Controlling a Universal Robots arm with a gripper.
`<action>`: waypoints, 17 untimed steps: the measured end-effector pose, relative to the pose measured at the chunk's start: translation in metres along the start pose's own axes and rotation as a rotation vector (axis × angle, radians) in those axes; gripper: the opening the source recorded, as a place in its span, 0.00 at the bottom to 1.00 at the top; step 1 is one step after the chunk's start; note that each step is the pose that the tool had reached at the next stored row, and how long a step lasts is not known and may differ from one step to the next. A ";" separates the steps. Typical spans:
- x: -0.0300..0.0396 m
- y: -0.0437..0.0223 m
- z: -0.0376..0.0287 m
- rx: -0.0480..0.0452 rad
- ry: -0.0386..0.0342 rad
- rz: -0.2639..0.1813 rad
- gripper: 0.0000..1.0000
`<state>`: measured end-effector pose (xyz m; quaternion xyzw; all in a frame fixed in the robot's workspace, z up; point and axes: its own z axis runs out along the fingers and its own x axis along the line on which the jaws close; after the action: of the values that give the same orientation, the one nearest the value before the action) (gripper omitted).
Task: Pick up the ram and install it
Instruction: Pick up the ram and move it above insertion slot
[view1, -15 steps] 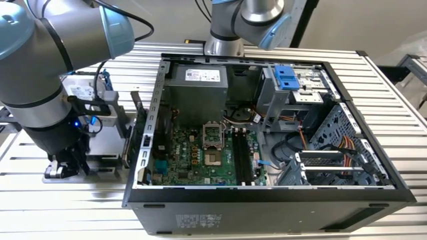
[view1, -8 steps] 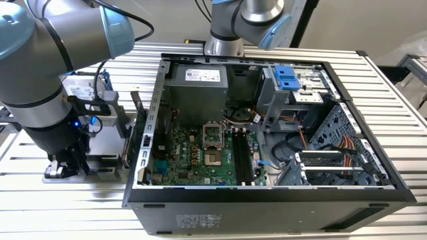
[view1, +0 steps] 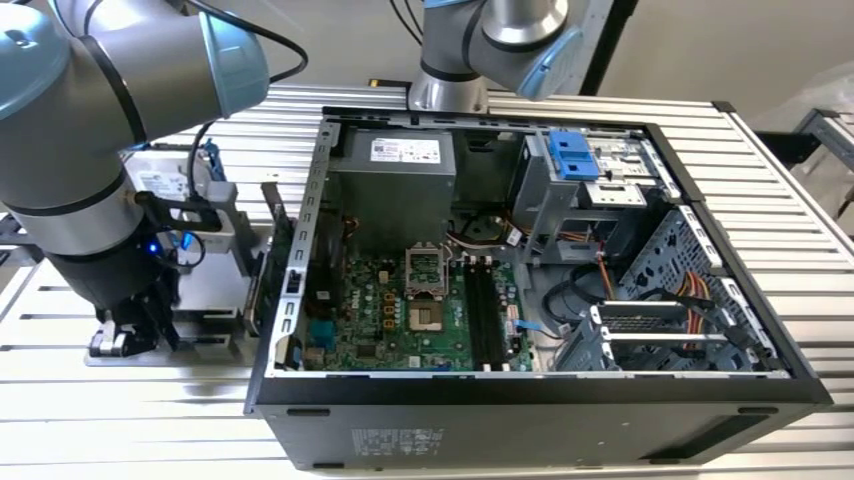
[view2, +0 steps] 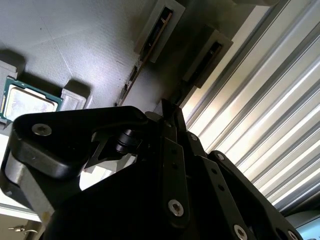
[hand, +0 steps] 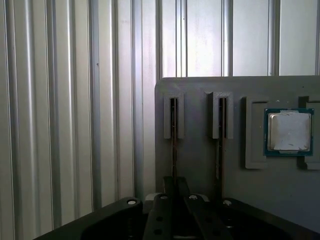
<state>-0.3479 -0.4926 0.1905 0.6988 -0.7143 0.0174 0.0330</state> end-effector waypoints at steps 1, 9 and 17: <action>0.0000 0.0000 0.0000 0.0000 0.0000 0.000 0.00; 0.0003 0.0001 -0.0047 0.0003 -0.0004 0.000 0.00; 0.0009 0.0003 -0.0132 0.0001 -0.0001 0.000 0.00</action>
<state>-0.3479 -0.4926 0.2037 0.6988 -0.7143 0.0174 0.0329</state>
